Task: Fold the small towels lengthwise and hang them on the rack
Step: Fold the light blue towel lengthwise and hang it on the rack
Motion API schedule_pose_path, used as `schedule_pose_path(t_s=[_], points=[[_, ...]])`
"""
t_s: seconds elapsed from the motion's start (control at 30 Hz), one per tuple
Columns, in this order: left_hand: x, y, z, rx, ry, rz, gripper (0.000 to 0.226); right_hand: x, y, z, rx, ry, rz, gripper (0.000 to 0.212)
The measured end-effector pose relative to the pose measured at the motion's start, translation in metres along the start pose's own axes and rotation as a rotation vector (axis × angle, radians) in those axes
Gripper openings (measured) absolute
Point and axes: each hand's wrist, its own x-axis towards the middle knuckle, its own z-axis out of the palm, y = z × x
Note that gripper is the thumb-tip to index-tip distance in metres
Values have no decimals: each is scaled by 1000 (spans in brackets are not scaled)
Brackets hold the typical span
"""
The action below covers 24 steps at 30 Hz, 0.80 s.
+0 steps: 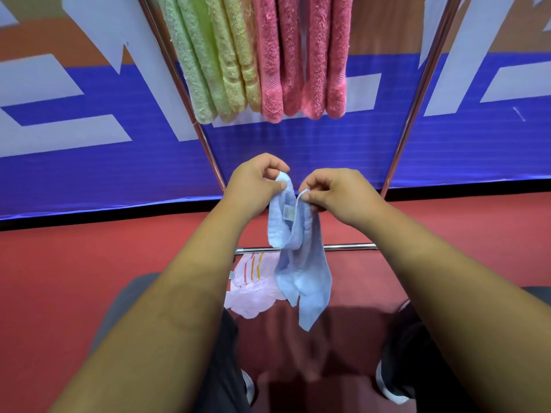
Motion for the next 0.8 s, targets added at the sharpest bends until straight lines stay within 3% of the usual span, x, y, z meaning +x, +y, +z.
schedule_pose_path(t_s=[0.47,0.8], points=[[-10,17,11,-120,-118,-7,35,5,2,1,21,152,-25,6],[-10,15,9,-204,-171,-29,34,5,6,4,269,80,6,2]])
